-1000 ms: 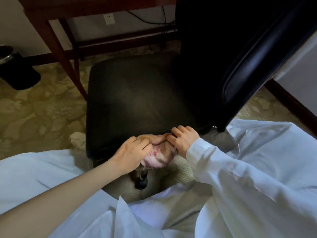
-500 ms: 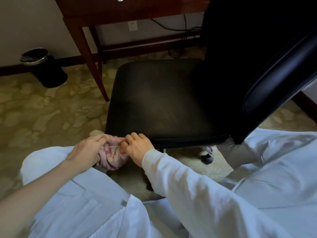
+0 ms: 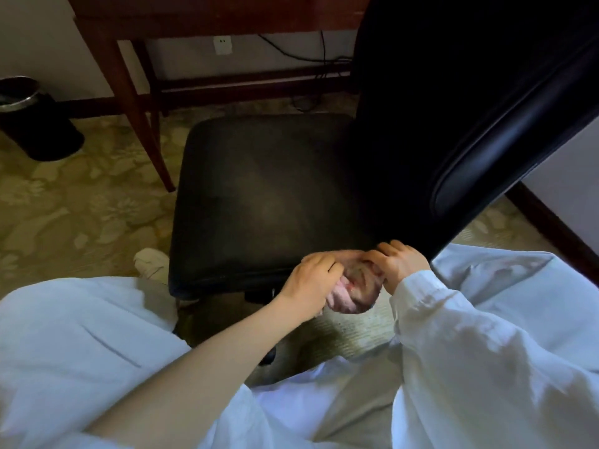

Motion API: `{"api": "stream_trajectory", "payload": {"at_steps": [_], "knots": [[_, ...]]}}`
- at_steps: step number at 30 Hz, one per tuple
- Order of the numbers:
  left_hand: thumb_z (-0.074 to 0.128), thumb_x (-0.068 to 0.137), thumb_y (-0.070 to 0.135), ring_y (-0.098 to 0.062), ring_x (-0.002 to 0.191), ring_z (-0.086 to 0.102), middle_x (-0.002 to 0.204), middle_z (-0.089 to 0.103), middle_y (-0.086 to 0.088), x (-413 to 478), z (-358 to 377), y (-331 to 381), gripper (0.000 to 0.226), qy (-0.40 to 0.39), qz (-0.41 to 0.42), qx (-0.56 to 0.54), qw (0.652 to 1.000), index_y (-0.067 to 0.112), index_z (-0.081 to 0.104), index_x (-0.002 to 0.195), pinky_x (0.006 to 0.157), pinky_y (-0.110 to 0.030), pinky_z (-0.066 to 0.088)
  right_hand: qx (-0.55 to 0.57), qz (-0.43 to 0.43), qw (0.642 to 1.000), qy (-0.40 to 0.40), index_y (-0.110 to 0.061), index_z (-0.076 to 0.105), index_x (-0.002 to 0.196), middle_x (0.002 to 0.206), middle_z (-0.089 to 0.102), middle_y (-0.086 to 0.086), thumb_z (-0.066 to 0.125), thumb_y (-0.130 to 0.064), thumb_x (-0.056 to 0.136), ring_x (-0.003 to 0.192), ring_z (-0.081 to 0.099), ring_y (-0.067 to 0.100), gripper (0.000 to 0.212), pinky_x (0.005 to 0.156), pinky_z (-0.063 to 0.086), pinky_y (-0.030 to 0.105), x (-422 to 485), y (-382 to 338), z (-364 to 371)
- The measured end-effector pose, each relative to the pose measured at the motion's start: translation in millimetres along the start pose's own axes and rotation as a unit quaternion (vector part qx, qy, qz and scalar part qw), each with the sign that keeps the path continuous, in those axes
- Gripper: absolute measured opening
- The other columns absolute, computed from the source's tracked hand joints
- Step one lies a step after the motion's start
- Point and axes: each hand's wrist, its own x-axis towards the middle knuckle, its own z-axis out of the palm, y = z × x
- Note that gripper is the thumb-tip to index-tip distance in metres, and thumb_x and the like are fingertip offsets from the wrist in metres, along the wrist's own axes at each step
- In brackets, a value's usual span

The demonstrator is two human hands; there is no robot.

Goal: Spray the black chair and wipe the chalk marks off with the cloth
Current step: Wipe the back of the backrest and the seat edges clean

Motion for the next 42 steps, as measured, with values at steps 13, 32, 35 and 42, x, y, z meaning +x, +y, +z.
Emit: {"api": "stream_trajectory", "payload": {"at_steps": [13,32,35,42], "knots": [[0.079,0.069,0.023,-0.021,0.123,0.05,0.132,0.056,-0.003,-109.7,-33.3,-80.6,0.068,0.029,-0.151,-0.022,0.988,0.012,0.054,0.132,0.105,-0.022,0.035,-0.024,-0.148,0.989,0.007,-0.019,0.064,0.116,0.115,0.057,0.008,0.075,-0.041,0.067,0.105,0.054,0.028,0.054,0.087,0.044,0.034,58.1,-146.2,-41.0],[0.066,0.079,-0.001,-0.019,0.11,0.055,0.122,0.055,-0.005,-148.0,-38.2,-127.5,0.042,0.007,-0.236,-0.038,0.971,0.01,0.06,0.118,0.087,-0.02,0.045,0.04,-0.169,0.985,0.011,-0.021,0.038,0.139,0.134,0.043,0.008,0.063,-0.03,0.085,0.121,0.039,0.029,0.061,0.101,0.031,0.04,69.5,-185.0,-16.1],[0.064,0.082,0.003,-0.017,0.113,0.052,0.125,0.053,-0.003,-140.9,-36.2,-117.0,0.042,-0.007,-0.226,-0.03,0.974,0.013,0.058,0.122,0.09,-0.02,0.044,0.041,-0.177,0.983,0.039,-0.023,0.06,0.122,0.113,0.06,0.005,0.079,-0.034,0.064,0.101,0.056,0.027,0.062,0.085,0.045,0.036,62.4,-174.9,-14.0],[0.066,0.083,0.016,-0.016,0.111,0.052,0.119,0.052,0.002,-123.1,-25.4,-83.6,0.037,-0.038,-0.194,-0.02,0.98,0.017,0.056,0.119,0.09,-0.021,0.044,0.035,-0.161,0.984,0.072,-0.03,0.071,0.091,0.084,0.065,-0.003,0.086,-0.041,0.039,0.07,0.061,0.021,0.055,0.064,0.05,0.028,46.6,-144.0,-1.4]]}}
